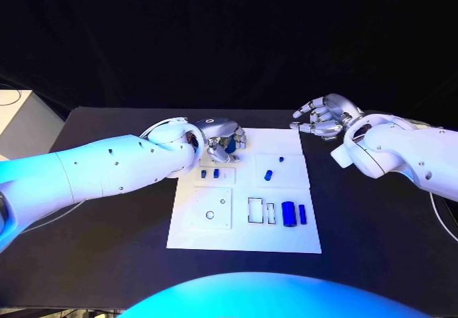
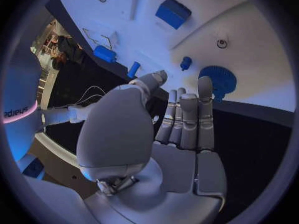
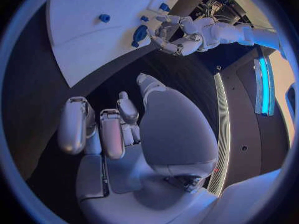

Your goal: Assemble the parts on the task board

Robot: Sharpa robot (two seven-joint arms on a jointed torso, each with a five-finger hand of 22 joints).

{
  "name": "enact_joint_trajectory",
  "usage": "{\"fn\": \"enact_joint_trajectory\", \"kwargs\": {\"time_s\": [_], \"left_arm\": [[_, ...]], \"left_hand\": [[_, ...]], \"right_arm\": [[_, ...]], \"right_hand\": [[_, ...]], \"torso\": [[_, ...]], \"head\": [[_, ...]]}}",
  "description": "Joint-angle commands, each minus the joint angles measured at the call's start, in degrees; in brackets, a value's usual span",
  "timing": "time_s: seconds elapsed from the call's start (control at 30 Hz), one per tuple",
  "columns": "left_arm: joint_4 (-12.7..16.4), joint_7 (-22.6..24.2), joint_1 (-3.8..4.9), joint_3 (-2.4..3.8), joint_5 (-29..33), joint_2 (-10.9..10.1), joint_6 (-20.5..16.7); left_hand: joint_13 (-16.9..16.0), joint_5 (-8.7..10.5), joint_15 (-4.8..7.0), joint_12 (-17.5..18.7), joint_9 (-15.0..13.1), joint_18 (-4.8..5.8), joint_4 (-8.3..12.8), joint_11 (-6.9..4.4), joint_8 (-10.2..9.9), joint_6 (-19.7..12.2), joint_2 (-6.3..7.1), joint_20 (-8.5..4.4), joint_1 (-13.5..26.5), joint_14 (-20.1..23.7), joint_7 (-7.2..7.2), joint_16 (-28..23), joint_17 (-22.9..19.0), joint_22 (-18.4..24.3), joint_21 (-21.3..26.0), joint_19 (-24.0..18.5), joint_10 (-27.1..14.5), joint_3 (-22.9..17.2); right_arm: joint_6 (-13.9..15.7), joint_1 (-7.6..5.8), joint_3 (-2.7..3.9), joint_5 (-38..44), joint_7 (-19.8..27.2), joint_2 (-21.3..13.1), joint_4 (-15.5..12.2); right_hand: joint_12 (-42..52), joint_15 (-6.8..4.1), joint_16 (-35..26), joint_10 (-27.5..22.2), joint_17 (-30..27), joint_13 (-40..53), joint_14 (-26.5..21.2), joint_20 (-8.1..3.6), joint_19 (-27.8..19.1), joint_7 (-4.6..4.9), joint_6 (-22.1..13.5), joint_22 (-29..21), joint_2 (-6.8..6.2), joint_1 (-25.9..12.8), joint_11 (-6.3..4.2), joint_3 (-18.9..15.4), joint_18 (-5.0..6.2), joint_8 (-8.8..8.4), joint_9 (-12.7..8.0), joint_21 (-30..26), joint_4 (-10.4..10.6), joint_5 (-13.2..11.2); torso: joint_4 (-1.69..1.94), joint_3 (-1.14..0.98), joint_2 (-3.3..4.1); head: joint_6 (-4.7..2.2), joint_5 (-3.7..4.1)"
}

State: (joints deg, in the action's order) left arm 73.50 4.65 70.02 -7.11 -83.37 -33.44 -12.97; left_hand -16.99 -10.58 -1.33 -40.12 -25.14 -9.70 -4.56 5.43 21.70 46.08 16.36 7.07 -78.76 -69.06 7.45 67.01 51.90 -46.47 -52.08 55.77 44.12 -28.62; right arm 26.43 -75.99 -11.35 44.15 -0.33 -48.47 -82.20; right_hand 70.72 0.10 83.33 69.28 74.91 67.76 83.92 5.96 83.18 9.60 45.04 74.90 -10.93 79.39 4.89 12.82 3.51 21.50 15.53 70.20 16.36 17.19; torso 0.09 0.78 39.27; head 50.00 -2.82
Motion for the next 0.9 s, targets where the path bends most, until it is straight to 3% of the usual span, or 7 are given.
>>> {"fn": "enact_joint_trajectory", "kwargs": {"time_s": [0.03,0.2,0.33,0.47,0.9], "left_arm": [[-0.5,-0.7,0.00,-0.03,-4.0,0.5,4.6],[-1.1,-1.8,0.00,-0.10,-5.2,1.2,6.3],[-1.5,-2.6,-0.01,-0.19,-6.2,1.8,8.0],[-1.8,-3.3,-0.01,-0.23,-6.7,2.0,8.6],[-2.4,-4.9,-0.01,-0.27,-7.2,2.4,7.7]], "left_hand": [[0.2,1.13,-0.02,-0.5,0.5,-0.81,-0.3,-0.10,-0.3,0.1,-0.15,0.05,0.5,0.5,-0.30,0.5,-0.3,0.1,0.4,-0.1,-0.3,1.2],[0.4,1.53,-0.03,-0.7,0.8,-0.81,-0.4,-0.14,-0.2,0.3,-0.44,0.05,0.1,0.5,-0.31,0.9,-0.2,0.2,0.5,-0.1,-0.3,1.5],[0.9,1.16,-0.02,-1.0,1.5,-0.82,0.1,-0.17,-0.1,1.3,-1.35,0.00,-1.6,0.6,-0.35,1.7,-0.4,0.1,0.4,0.1,0.3,0.2],[1.3,1.12,-0.05,-1.1,1.9,-0.72,0.1,-0.19,-0.2,1.7,-1.29,-0.01,-1.7,0.0,-0.28,2.7,0.4,-0.5,-0.2,0.5,1.0,-0.5],[2.9,1.08,0.01,-0.8,3.2,-0.33,0.6,-0.26,-0.8,3.3,-1.74,-0.12,-2.4,-1.0,0.13,5.0,1.4,-3.1,-2.8,2.1,2.8,-4.7]], "right_arm": [[-0.6,0.03,0.01,0.1,0.8,0.0,-0.1],[-0.7,0.03,0.01,0.1,0.7,0.1,-0.1],[-0.7,0.03,0.01,0.1,0.7,0.1,-0.2],[-0.7,0.03,0.01,0.1,0.7,0.1,-0.2],[-0.7,0.03,0.01,0.1,0.7,0.1,-0.3]], "right_hand": [[0.1,0.16,-0.2,0.0,5.4,-0.1,2.9,0.04,-0.2,0.05,-0.2,2.9,0.17,0.0,-0.13,0.3,0.63,0.28,0.0,-0.2,-0.1,0.3],[0.1,0.16,-0.2,0.0,5.4,-0.1,2.9,0.04,-0.2,0.05,-0.2,2.9,0.17,0.0,-0.13,0.3,0.63,0.28,0.0,-0.2,-0.1,0.3],[0.1,0.16,-0.2,0.0,5.4,-0.1,2.9,0.04,-0.2,0.05,-0.2,2.9,0.17,0.0,-0.13,0.3,0.63,0.28,0.0,-0.2,-0.1,0.3],[0.2,0.15,-0.1,0.0,5.5,0.0,3.0,0.03,-0.1,0.04,-0.1,3.0,0.19,0.1,-0.14,0.4,0.60,0.31,0.0,-0.1,-0.1,0.4],[0.2,0.15,-0.1,0.0,5.5,0.0,3.0,0.03,-0.1,0.04,-0.1,3.0,0.19,0.1,-0.14,0.4,0.60,0.31,0.0,-0.1,-0.1,0.4]], "torso": [[0.02,-0.08,0.01],[0.07,0.05,0.02],[0.00,0.05,0.05],[-0.02,0.05,0.08],[0.08,0.04,-0.04]], "head": [[0.00,0.10],[0.00,0.20],[0.00,0.16],[0.00,0.22],[0.00,0.35]]}}
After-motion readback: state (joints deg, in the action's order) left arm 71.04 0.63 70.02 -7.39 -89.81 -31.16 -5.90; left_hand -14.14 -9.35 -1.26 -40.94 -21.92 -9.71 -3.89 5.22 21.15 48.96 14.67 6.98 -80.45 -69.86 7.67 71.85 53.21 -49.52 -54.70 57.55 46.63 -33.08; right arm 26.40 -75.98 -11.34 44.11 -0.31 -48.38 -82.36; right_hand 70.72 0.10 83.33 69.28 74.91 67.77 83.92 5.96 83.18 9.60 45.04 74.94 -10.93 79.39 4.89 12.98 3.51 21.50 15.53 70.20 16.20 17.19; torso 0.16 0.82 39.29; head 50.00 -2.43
